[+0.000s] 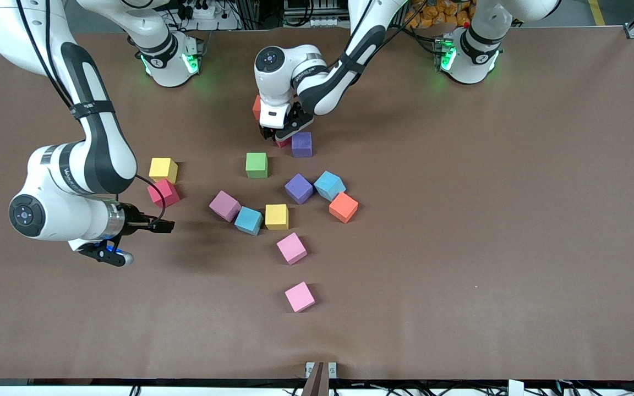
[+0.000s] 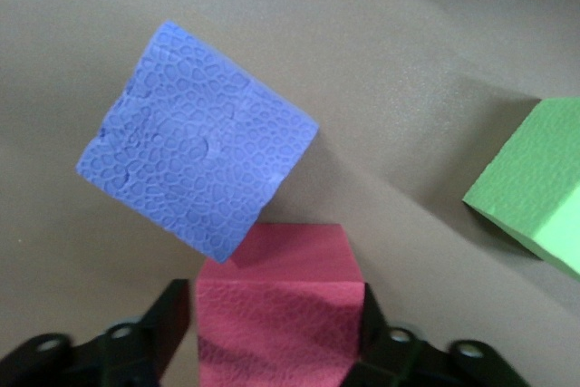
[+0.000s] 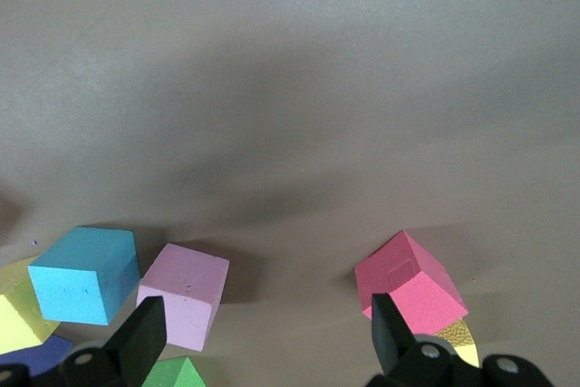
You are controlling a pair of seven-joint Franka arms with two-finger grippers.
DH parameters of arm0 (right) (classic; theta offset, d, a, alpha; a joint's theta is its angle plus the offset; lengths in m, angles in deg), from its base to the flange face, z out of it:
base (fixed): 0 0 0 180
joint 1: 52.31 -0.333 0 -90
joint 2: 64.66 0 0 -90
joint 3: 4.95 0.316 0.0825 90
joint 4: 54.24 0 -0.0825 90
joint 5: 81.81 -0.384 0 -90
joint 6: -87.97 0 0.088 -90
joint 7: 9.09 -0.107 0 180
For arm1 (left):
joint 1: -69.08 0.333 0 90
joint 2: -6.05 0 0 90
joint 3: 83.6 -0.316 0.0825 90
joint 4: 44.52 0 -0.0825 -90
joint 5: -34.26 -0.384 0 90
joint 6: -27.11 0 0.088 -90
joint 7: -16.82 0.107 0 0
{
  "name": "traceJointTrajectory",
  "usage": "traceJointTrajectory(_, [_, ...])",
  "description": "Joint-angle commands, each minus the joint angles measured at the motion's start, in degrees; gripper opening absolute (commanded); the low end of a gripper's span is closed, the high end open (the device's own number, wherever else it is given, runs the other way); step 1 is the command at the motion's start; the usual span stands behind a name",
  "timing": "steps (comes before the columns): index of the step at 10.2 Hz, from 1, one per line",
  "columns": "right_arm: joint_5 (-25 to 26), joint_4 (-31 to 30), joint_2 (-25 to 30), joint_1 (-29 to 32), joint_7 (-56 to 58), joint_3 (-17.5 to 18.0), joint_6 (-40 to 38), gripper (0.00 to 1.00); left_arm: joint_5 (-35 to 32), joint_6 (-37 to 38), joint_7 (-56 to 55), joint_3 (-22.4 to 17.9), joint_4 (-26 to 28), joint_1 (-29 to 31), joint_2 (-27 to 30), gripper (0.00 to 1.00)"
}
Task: Form number 2 with 11 blocks
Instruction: 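Place the pink cube beside the orange cube with the left gripper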
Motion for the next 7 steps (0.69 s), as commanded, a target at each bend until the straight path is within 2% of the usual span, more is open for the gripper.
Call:
traceJointTrajectory(1, [-0.7, -0.3, 0.3, -0.1, -0.8, -0.1, 0.3, 1.00, -0.3, 0.0, -7.0, 0.4, 1.2, 0.5, 1.5, 0.00])
traceJointTrajectory(3, [-0.7, -0.3, 0.3, -0.2, -0.8, -0.1, 0.2, 1.00, 0.9, 7.6, -13.8, 0.7, 1.7, 0.8, 4.5, 0.00])
traceJointTrajectory(5, [-0.7, -0.3, 0.2, -0.2, -0.8, -0.1, 0.2, 1.00, 4.0, 7.8, -23.3, 0.6, 6.2, 0.8, 8.9, 0.00])
traceJointTrajectory(7, [-0.7, -0.3, 0.2, -0.3, -0.8, -0.1, 0.3, 1.00, 4.6, 7.8, -34.5, 1.0, 7.8, 0.7, 9.7, 0.00])
